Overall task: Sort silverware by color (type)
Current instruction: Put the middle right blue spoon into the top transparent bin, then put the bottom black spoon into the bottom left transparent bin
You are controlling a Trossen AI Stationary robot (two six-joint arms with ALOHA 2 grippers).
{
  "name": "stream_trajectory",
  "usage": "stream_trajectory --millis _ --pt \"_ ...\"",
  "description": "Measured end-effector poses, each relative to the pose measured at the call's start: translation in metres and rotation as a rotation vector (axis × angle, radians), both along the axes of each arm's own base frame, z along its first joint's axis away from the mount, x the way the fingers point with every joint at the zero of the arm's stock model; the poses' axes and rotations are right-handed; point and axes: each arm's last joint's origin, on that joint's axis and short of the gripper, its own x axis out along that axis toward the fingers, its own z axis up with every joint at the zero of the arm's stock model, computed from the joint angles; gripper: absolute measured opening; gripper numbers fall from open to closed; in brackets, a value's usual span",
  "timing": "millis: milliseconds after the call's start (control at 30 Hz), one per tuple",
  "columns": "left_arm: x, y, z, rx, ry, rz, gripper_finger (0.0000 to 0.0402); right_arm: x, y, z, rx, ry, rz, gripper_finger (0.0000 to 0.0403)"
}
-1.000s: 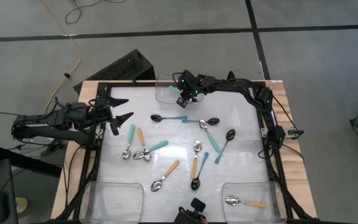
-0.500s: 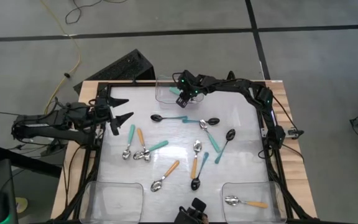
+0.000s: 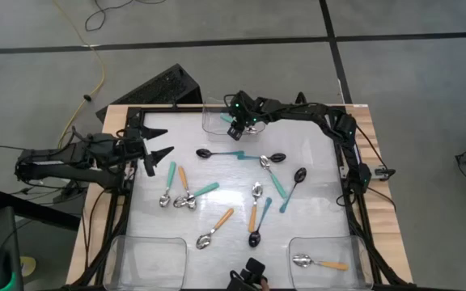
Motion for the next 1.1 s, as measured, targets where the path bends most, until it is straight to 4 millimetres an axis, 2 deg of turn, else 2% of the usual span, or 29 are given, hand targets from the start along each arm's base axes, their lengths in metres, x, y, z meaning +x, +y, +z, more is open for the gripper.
stream_trajectory --millis 167,333,433,567,700,900,1100 --pt "0.0 0.0 -0.001 -0.004 0.004 0.0 0.0293 -0.004 0.002 0.025 -0.029 -0.052 -0.001 0.0199" --pt "0.0 0.0 0.0 -0.003 0.003 0.007 0.0293 -0.016 0.014 0.072 -0.059 -0.138 0.023 0.0196" --pt "0.0 0.0 0.0 -0.014 -0.004 0.009 0.0293 -0.027 0.029 0.105 -0.055 -0.198 0.072 0.0194" --pt "0.0 0.0 -0.001 -0.054 -0.016 0.015 0.0293 -0.051 0.06 0.151 -0.064 -0.241 0.12 0.0193" --pt "0.006 0.0 -0.008 -0.115 0.033 0.024 0.0293 -0.074 0.094 0.185 -0.064 -0.254 0.178 0.0192" --pt "0.023 0.0 -0.023 -0.181 0.153 0.048 0.0293 -0.102 0.142 0.211 -0.033 -0.238 0.211 0.0185" --pt "0.03 -0.001 -0.029 -0.278 0.266 0.079 0.0293 -0.12 0.183 0.208 0.001 -0.068 0.218 0.0178"
